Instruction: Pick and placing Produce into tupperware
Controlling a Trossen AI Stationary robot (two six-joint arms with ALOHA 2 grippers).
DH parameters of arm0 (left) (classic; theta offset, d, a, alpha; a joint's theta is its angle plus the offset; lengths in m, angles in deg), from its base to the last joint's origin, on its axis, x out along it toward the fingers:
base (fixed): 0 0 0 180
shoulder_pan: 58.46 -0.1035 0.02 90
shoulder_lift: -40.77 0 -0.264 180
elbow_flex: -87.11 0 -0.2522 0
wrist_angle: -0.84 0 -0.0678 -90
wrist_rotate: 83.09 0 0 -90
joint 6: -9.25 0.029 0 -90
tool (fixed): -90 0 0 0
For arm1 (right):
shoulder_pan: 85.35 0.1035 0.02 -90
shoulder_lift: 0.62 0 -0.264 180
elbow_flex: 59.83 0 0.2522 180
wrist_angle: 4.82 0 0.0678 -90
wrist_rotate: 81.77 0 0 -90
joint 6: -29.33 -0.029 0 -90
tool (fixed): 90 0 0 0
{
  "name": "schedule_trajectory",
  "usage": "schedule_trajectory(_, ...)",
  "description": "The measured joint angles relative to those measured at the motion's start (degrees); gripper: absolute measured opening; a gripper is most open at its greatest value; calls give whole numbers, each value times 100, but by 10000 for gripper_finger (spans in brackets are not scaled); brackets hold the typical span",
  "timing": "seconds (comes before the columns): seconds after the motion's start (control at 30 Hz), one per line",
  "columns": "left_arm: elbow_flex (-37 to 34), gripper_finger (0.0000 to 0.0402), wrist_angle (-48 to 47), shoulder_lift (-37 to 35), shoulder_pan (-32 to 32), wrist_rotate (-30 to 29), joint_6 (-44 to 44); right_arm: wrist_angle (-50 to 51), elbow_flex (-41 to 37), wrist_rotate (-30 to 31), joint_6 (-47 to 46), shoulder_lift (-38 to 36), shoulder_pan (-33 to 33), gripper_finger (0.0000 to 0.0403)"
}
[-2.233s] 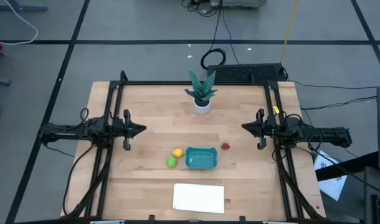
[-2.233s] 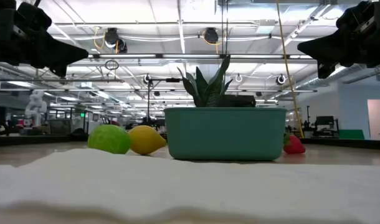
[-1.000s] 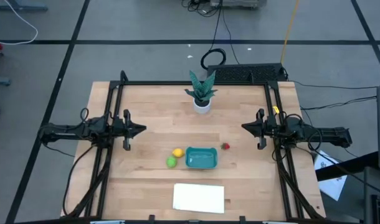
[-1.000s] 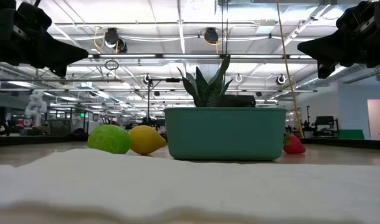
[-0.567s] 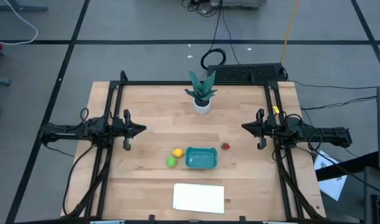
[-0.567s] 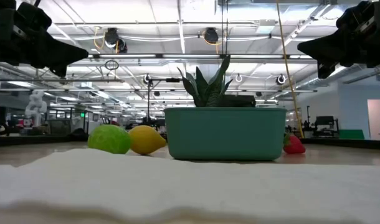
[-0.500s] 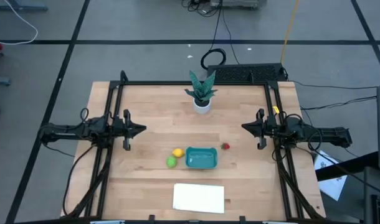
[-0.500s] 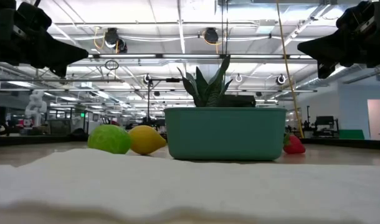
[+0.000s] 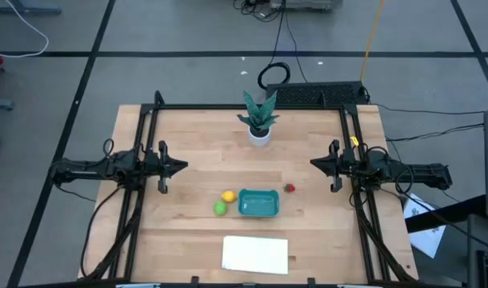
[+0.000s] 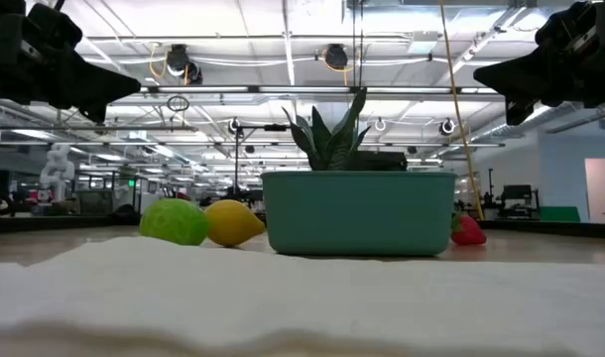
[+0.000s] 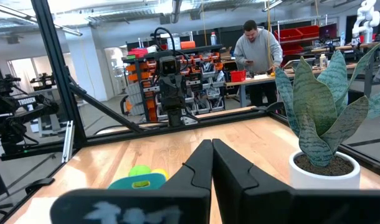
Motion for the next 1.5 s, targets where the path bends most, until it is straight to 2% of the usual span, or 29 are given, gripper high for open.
schedule_trajectory(0.6,0,31,395,-1,0,-4,-28,-48,1,0,-23,0,-1,0)
schedule_trajectory(0.8,0,31,623,1,2,26,-499,-510,0,0,633,-2,-2,0)
schedule_trajectory(1.03,0,30,604,29,4,83,-601,-540,2,31,1148,2,-2,0)
schedule_trajectory(1.2,0,30,586,29,6,-246,-628,-467,0,35,1016,7,-2,0)
schedule_trajectory(1.5,0,30,503,31,7,-239,-649,-387,0,42,936,13,-2,0)
